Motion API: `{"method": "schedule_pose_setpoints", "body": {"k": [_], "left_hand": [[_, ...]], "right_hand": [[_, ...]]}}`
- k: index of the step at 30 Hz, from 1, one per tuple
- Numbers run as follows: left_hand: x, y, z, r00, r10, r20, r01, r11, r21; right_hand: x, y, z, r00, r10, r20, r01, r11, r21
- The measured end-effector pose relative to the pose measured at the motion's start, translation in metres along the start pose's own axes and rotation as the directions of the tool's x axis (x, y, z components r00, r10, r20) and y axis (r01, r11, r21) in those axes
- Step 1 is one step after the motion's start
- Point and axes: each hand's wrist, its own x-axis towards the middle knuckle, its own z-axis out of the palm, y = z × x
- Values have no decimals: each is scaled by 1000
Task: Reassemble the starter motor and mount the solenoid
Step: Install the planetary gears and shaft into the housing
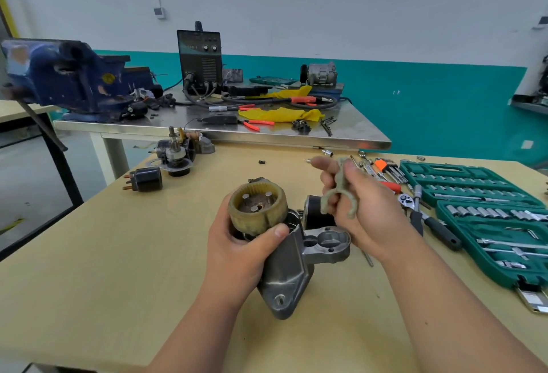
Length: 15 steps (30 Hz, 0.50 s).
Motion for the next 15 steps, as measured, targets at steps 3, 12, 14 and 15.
{"method": "schedule_pose_setpoints", "body": {"k": [3,12,14,15], "left_hand": [[0,1,2,1000,1,6,-1,1000,7],[0,4,10,999,32,4,-32,999,30],[0,5,13,999,34,10,-35,999,38],[0,5,14,999,30,9,-31,999,42]], "right_hand": [[-5,-3,0,998,-55,18,53,996,73],[-17,-1,1,987,-109,-117,101,992,-72],[-17,1,1,983,-72,-168,55,993,-102],[-18,0,1,982,-57,-181,36,993,-115]]}}
